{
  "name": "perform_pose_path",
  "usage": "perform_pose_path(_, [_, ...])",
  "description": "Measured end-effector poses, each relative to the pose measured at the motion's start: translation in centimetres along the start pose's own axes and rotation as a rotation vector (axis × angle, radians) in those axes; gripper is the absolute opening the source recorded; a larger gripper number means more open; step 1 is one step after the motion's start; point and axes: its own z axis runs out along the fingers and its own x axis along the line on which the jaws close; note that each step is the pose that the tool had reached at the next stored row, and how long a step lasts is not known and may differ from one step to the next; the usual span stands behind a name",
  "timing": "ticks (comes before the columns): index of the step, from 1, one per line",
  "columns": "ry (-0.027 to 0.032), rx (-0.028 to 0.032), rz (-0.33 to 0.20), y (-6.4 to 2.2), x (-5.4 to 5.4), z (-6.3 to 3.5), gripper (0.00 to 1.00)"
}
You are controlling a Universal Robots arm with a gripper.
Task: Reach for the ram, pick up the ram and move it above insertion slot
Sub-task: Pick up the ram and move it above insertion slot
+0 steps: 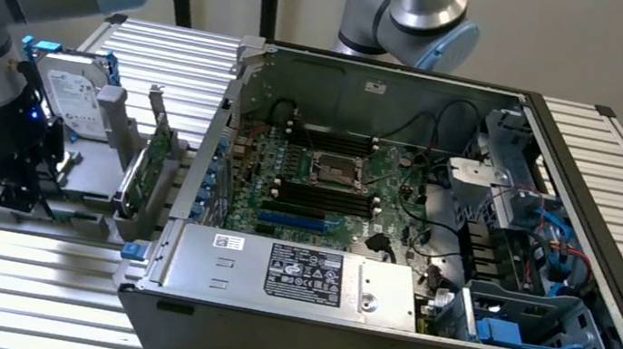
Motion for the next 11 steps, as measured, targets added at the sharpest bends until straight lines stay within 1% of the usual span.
perform_pose_path(6, [-0.0003,-0.0006,0.000,-0.01,0.1,1.06,0.36])
perform_pose_path(11, [-0.0020,-0.0034,0.000,-0.14,0.1,1.42,0.36])
